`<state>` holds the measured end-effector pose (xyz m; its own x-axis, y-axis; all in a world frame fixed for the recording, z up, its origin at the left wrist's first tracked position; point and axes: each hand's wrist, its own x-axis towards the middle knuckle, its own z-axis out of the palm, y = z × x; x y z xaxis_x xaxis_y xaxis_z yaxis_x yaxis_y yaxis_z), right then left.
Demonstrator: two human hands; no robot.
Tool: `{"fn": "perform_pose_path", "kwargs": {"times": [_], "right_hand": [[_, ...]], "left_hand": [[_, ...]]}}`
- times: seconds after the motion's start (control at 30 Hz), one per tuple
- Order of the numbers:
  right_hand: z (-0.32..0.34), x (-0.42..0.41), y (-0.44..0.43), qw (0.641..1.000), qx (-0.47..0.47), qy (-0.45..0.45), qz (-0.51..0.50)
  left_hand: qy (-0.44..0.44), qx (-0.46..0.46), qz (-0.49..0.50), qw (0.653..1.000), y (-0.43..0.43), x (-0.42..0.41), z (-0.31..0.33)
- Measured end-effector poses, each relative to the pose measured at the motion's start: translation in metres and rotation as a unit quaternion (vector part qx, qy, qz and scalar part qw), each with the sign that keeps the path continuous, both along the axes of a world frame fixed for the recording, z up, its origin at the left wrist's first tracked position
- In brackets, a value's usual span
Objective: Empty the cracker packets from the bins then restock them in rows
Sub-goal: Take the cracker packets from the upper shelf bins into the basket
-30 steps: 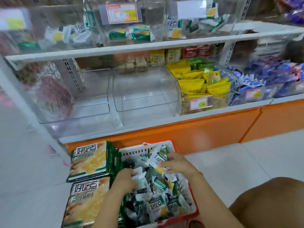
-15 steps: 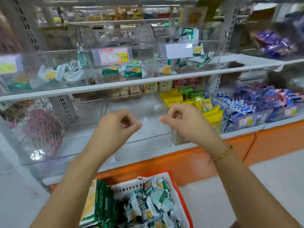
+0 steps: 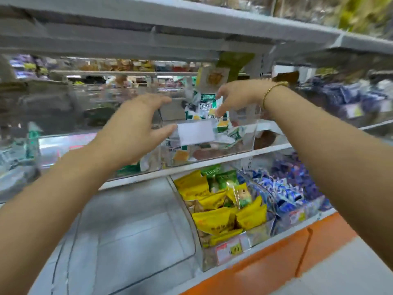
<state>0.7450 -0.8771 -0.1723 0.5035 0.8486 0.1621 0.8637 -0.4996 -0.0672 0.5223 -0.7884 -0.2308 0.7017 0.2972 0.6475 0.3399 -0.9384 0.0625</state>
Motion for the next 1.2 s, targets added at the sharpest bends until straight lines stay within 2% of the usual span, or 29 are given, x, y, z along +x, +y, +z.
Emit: {"fn": "perform_pose_path", "kwargs": {"times": [0.2, 0.33, 0.53, 0.63, 0.8, 1.0, 1.1, 1.2], "right_hand": [[-0.006, 0.038, 0.052, 0.995, -0.089, -0.033, -0.031], [-0.009, 0.056, 0.070, 0.990, -0.115, -0.064, -0.045], [-0.012, 0.061, 0.084, 0.975, -0.193, -0.087, -0.074], [-0.005, 0.056, 0.083, 0.980, -0.172, -0.077, -0.066], [0.004, 0.066, 0.084, 0.998, -0.024, -0.044, -0.036], [-0.006, 0.066, 0.089, 0.997, -0.037, 0.017, -0.063], [-0.006, 0.057, 0.089, 0.995, -0.064, 0.024, -0.078], [-0.010, 0.049, 0.088, 0.996, -0.043, 0.017, -0.082]], "left_hand": [[-0.040, 0.004, 0.019, 0.999, 0.023, 0.016, 0.004], [-0.070, -0.123, 0.019, 0.990, 0.036, 0.015, 0.008], [-0.097, -0.151, -0.010, 0.984, 0.046, 0.017, 0.004], [-0.112, -0.134, -0.020, 0.984, 0.048, 0.016, 0.002], [-0.126, -0.106, -0.036, 0.986, 0.046, 0.015, -0.001], [-0.136, -0.107, -0.042, 0.984, 0.046, 0.016, -0.001], [-0.135, -0.112, -0.046, 0.983, 0.047, 0.016, -0.001], [-0.129, -0.120, -0.055, 0.983, 0.047, 0.016, -0.001]]}}
